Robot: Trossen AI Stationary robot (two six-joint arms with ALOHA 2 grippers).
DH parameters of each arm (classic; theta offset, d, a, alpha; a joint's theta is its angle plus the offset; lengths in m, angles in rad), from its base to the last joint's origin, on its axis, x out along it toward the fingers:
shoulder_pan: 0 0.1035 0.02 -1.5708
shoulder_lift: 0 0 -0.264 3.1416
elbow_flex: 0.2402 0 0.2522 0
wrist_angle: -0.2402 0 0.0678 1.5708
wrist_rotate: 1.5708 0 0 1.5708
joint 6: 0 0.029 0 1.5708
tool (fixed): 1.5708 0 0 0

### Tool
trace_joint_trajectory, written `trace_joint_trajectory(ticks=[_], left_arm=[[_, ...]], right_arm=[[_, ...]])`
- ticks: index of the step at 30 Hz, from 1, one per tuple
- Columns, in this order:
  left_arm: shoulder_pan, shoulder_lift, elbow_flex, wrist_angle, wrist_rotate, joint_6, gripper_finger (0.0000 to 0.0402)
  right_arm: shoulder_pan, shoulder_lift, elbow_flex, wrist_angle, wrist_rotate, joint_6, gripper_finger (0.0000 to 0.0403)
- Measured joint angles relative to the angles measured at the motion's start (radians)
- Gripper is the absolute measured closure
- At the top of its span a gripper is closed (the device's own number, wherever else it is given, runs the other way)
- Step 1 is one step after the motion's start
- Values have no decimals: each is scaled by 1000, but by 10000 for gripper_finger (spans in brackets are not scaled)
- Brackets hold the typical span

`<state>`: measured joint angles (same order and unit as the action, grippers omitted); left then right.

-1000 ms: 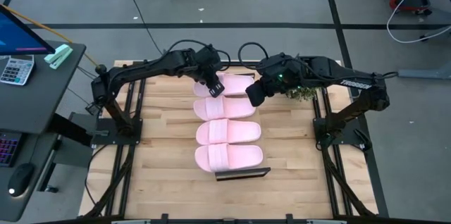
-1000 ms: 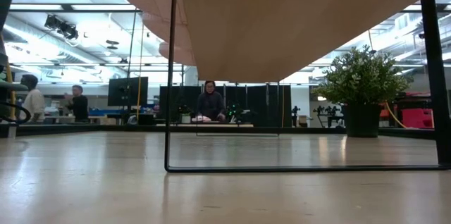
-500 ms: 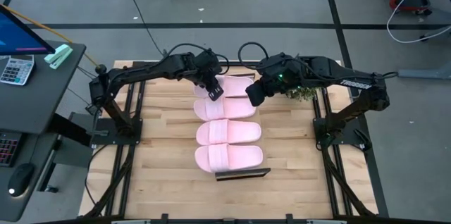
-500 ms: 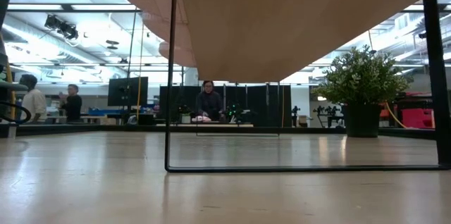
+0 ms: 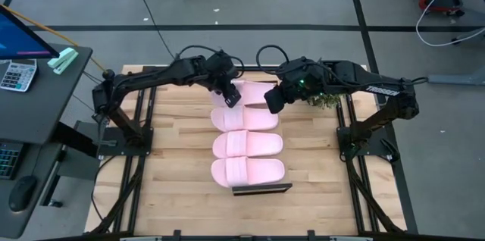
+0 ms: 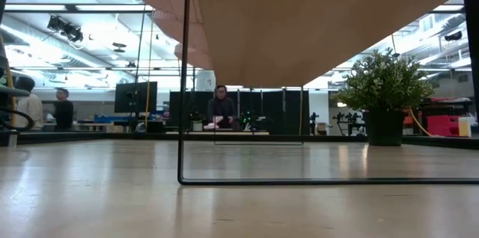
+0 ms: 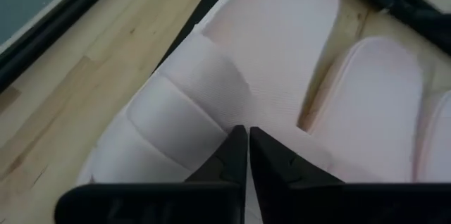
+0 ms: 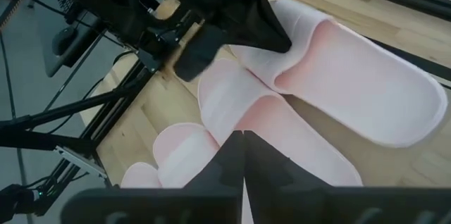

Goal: Pick and place slides into the shelf
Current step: Put the pink slipper on the shelf

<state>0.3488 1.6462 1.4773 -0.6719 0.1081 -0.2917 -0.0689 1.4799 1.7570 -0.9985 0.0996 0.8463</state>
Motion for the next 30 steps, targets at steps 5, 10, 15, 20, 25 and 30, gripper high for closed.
trace_joint_trajectory(ticks=[5,10,15,20,25,30], left_arm=[[0,-32,0,2,0,-12,363],[0,-64,0,18,-8,-15,369],[0,-97,2,85,-155,26,380],[7,-107,4,149,-196,143,391],[12,-65,3,105,-240,217,397],[15,-19,4,68,-245,223,395]], right_arm=[[-1,0,0,0,1,-2,380],[-1,0,0,0,16,-2,375],[-1,0,0,0,26,-2,373],[-1,0,0,1,27,-1,373],[-1,0,0,3,27,5,373],[-1,0,0,5,29,15,373]])
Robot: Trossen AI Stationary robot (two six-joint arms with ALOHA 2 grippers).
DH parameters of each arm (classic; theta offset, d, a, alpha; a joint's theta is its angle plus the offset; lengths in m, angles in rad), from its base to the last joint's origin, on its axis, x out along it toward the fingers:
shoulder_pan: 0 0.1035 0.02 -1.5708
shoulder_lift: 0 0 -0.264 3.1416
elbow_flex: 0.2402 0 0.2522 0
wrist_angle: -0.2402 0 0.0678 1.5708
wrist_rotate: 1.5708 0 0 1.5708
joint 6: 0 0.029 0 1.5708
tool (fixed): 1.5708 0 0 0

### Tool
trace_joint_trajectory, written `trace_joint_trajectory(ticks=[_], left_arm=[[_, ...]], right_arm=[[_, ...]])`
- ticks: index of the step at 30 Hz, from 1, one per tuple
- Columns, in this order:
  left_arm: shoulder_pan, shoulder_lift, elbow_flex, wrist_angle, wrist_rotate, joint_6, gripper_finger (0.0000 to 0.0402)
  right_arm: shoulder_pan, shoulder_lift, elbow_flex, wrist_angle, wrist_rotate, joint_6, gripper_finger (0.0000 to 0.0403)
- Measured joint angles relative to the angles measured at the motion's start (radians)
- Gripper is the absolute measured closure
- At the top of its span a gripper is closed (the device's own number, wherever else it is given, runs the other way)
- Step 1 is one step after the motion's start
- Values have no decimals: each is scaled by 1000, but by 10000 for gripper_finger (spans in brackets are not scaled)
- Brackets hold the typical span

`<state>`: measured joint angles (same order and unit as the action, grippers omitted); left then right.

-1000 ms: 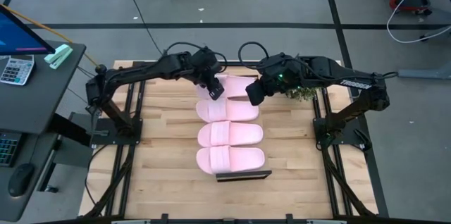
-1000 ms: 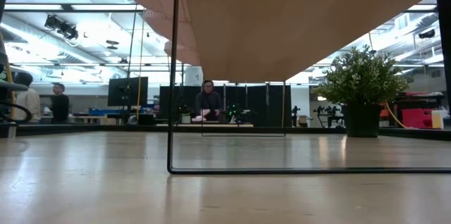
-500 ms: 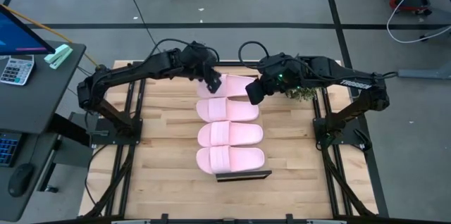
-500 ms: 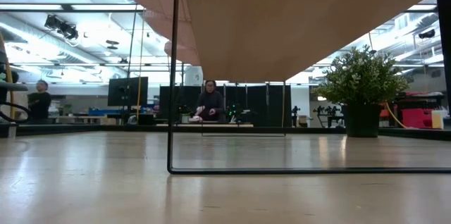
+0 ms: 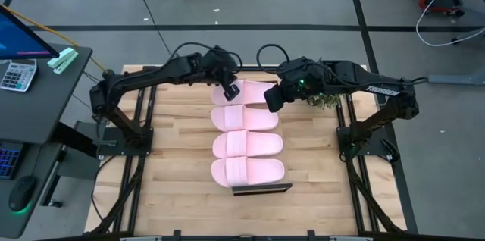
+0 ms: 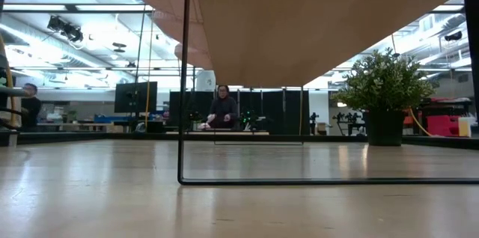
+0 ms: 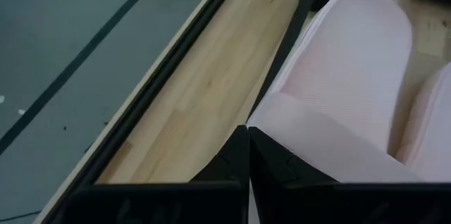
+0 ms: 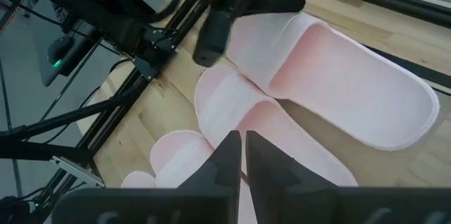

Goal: Pick and place slides into the shelf
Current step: Put the pink slipper on the shelf

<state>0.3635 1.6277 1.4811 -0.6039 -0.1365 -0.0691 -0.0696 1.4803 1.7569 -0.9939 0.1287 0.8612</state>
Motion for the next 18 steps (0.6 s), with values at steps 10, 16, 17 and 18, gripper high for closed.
trace_joint_trajectory(ticks=[10,16,17,18], left_arm=[[-6,34,5,-19,93,-31,398],[-5,39,6,-29,101,-47,398],[-5,40,5,-30,102,-49,398],[-5,40,5,-30,102,-50,398]], right_arm=[[0,0,0,0,0,2,374],[0,0,0,0,3,1,374],[0,0,0,0,3,1,374],[0,0,0,0,3,1,374]])
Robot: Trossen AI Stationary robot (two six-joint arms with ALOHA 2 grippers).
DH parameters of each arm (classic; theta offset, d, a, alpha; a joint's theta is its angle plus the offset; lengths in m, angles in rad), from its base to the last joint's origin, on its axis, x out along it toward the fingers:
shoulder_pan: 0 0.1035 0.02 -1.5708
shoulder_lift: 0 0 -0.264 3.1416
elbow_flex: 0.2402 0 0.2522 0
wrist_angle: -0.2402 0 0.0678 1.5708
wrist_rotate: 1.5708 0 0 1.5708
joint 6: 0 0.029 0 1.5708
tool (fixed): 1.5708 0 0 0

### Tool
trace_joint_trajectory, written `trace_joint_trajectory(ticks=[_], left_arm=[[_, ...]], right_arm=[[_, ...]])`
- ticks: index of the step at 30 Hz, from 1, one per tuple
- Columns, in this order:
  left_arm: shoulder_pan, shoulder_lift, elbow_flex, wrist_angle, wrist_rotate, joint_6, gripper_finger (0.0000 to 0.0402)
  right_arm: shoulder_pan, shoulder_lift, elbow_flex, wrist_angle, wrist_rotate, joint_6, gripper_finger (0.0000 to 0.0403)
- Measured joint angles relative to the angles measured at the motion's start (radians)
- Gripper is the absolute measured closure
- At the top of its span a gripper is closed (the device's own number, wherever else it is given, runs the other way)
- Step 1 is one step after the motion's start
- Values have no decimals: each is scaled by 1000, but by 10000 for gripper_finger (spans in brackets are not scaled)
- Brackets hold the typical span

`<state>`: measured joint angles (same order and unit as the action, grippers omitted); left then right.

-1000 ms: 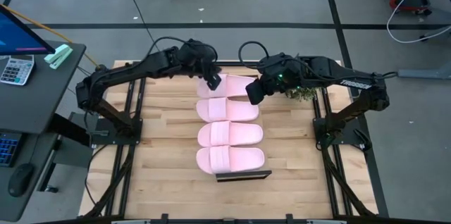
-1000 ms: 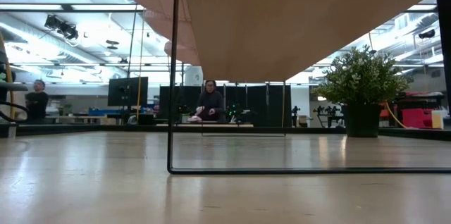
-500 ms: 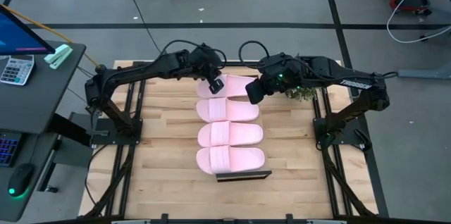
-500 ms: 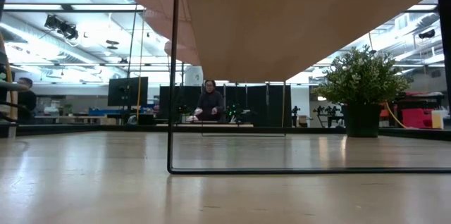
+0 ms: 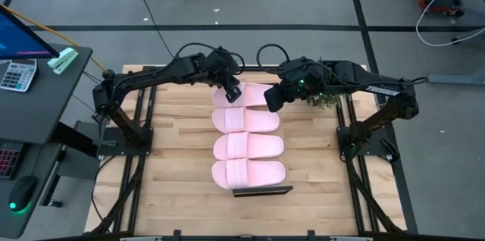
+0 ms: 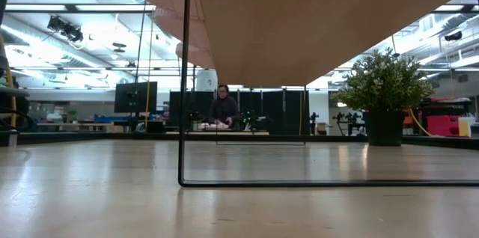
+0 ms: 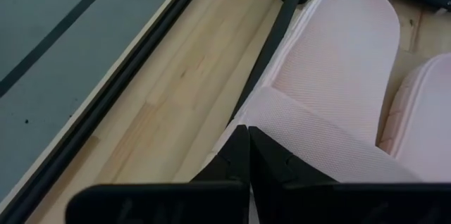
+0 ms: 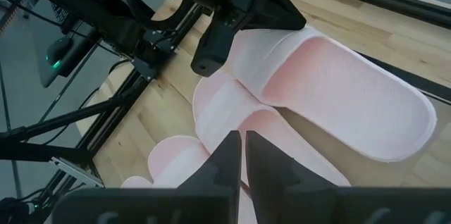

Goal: Pick and place slides into the shelf
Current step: Put the pink slipper on the shelf

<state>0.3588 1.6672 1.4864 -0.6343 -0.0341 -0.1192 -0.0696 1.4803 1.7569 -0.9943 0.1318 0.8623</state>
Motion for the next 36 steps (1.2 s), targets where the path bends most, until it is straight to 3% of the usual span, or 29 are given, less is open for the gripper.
trace_joint_trajectory(ticks=[15,20,36], left_arm=[[3,43,0,-10,39,0,399],[29,44,-1,-26,139,-5,399],[38,61,3,-48,163,34,400]], right_arm=[[0,0,0,0,8,1,374],[0,0,0,0,15,1,374],[0,0,0,0,25,1,374]])
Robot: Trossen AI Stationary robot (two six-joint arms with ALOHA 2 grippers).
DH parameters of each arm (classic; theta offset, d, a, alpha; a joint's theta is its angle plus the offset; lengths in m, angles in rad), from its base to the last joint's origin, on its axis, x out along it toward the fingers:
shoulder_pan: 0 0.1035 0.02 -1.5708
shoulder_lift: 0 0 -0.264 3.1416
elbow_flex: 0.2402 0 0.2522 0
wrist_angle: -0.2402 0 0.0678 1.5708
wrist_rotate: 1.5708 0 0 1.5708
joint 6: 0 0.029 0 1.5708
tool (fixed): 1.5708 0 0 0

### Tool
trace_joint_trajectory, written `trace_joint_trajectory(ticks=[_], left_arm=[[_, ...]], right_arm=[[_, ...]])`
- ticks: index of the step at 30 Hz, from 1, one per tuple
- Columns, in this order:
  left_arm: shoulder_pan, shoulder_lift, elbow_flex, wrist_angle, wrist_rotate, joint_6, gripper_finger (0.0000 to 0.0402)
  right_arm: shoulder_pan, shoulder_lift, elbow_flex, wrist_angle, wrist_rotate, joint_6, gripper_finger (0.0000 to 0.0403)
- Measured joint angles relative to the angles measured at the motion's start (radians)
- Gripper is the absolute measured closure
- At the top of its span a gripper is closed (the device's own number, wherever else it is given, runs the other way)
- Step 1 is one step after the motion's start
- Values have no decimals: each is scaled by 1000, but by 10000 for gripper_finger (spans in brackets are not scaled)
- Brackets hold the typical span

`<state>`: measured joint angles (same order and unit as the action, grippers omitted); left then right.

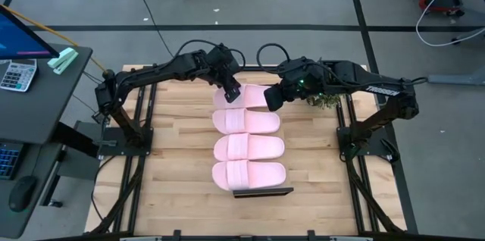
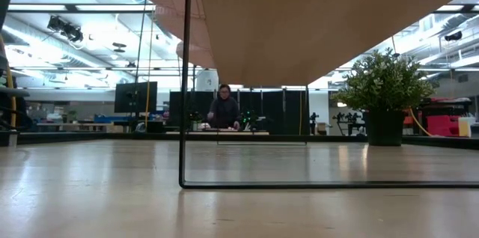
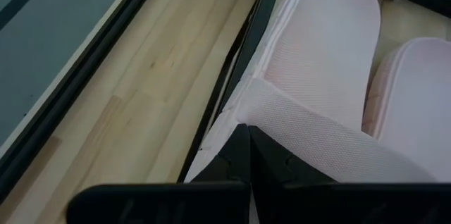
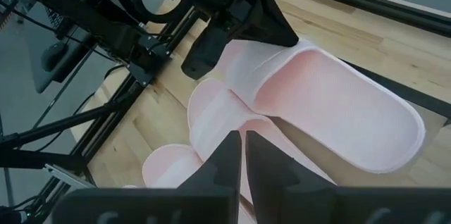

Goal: Pick and place slides into the shelf
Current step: Put the pink slipper on the shelf

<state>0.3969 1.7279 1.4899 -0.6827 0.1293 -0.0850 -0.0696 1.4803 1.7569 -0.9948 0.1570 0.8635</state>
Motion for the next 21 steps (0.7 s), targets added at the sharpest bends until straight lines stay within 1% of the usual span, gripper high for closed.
trace_joint_trajectory(ticks=[4,8,18,21], left_arm=[[0,0,0,-1,7,2,401],[13,1,0,-7,65,3,401],[28,3,0,-7,102,-6,401],[39,3,0,-5,141,-17,401]], right_arm=[[0,0,0,0,0,0,374],[0,0,0,0,0,-1,374],[0,0,0,0,0,-1,374],[0,0,0,0,0,-1,374]])
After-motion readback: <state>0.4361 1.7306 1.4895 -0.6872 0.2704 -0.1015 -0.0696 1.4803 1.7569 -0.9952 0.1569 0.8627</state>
